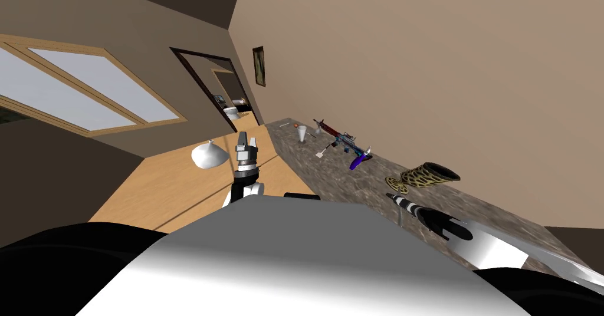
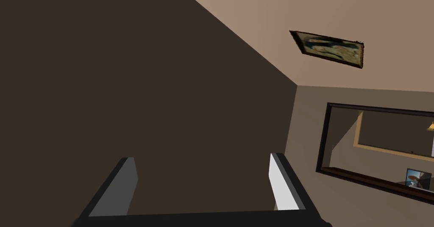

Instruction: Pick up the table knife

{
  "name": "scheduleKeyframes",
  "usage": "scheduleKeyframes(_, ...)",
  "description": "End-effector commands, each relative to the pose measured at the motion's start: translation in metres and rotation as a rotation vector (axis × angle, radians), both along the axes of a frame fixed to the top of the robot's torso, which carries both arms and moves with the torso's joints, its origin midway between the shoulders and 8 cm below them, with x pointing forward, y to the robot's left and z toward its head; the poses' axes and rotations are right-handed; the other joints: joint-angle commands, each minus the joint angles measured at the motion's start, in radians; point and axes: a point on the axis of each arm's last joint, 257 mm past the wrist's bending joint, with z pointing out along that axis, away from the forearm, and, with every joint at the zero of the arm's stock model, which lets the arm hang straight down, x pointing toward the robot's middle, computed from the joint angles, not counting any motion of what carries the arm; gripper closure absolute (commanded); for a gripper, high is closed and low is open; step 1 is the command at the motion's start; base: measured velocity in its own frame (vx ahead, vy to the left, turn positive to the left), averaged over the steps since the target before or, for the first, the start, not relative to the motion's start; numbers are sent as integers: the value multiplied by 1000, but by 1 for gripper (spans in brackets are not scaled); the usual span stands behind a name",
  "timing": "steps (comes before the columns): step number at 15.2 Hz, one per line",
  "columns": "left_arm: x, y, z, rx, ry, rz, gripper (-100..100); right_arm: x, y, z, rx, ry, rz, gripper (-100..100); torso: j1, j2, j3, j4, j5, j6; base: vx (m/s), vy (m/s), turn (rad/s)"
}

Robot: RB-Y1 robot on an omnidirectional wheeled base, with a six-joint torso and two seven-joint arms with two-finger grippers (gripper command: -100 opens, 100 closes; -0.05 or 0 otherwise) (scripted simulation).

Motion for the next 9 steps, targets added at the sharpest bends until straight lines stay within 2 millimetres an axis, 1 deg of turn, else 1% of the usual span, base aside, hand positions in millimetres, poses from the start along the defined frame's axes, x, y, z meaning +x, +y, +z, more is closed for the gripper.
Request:
scheduleKeyframes(1,0,0,0,0,0,0,0,0,0,0,0,0,0,100,0,0,0,0,0,0,0,0,0)
scheduleKeyframes(3,0,0,0,0,0,0,0,0,0,0,0,0,0,100,2,2,1,0,0,0,-1,-1,-8)
scheduleKeyframes(5,0,0,0,0,0,0,0,-4,-4,0,-12,11,-3,100,1,3,3,3,-3,-1,0,0,0)
scheduleKeyframes(6,0,0,0,0,0,0,0,8,3,8,-2,-1,11,100,-1,4,4,4,-4,-1,-9,13,-110)
scheduleKeyframes(8,0,0,0,0,0,0,0,14,7,14,-2,-1,23,100,0,6,5,4,-3,0,-30,26,-136)
scheduleKeyframes(9,0,0,0,0,0,0,0,9,3,10,-4,-1,17,100,1,7,5,4,-3,0,-23,21,-40)
